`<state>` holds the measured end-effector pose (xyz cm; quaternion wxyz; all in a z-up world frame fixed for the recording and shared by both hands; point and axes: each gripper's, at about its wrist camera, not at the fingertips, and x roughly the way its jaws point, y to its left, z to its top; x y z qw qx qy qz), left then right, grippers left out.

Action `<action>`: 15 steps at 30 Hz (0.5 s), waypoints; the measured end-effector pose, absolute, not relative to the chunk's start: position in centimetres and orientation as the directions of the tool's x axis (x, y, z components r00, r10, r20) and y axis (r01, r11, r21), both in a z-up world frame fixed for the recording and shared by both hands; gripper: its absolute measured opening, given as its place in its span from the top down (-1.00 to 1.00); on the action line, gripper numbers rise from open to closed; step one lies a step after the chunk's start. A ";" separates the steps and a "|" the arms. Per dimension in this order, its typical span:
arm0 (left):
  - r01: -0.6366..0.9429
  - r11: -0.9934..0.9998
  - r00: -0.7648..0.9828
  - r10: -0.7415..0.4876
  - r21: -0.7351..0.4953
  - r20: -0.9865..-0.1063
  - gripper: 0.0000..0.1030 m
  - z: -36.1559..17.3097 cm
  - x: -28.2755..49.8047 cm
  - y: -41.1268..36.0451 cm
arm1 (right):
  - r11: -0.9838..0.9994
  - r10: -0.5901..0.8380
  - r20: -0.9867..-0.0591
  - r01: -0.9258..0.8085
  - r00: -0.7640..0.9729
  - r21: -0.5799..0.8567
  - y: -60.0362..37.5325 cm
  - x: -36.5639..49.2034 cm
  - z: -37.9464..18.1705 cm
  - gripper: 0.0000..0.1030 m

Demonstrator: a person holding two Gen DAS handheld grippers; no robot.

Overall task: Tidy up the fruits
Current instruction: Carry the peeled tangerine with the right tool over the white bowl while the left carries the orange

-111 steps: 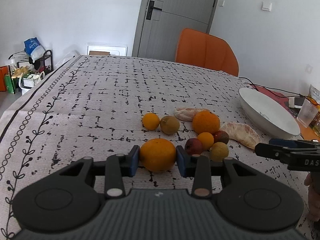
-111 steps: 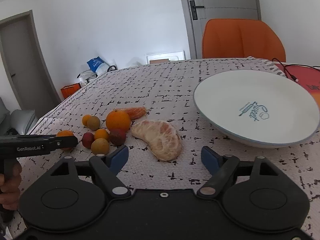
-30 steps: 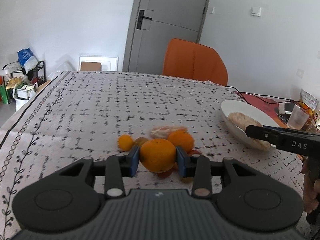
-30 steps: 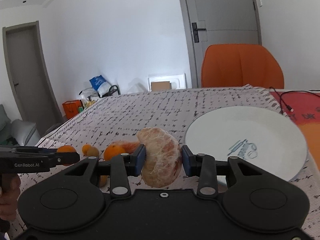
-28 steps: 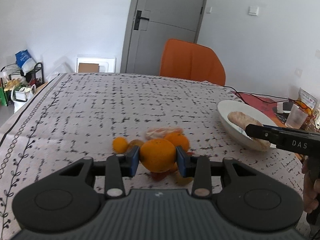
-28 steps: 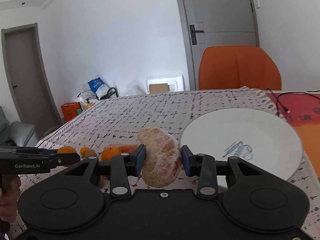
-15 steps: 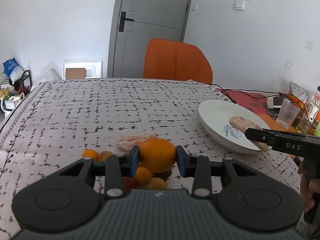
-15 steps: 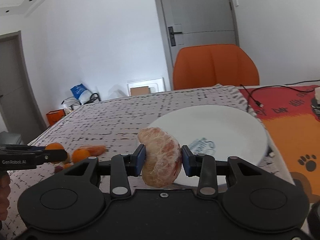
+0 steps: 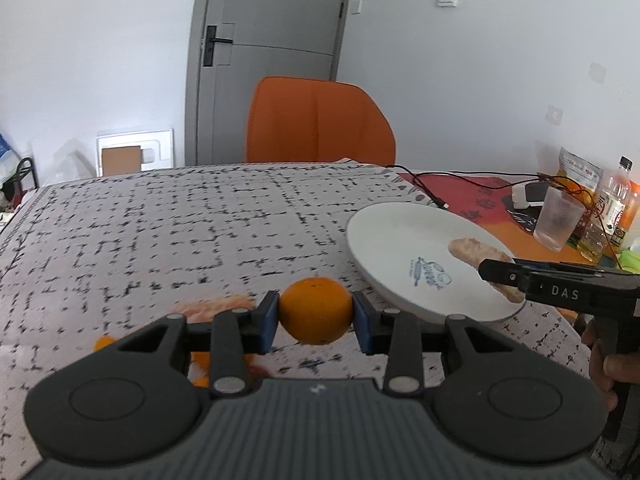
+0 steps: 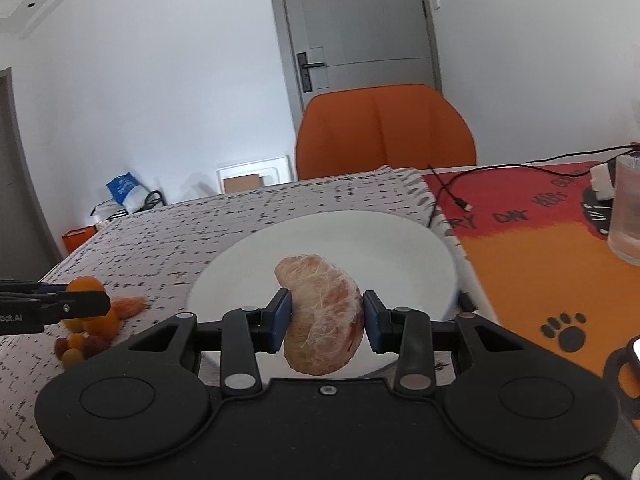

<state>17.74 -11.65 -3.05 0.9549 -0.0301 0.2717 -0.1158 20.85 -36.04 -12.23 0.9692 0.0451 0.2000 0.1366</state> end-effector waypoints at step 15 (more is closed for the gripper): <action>0.270 0.958 0.805 -0.278 -0.093 -0.525 0.27 -3.1 21.3 -16.1 | 0.967 0.247 -0.365 -0.208 0.898 0.145 -38.2 22.8 -12.5 0.28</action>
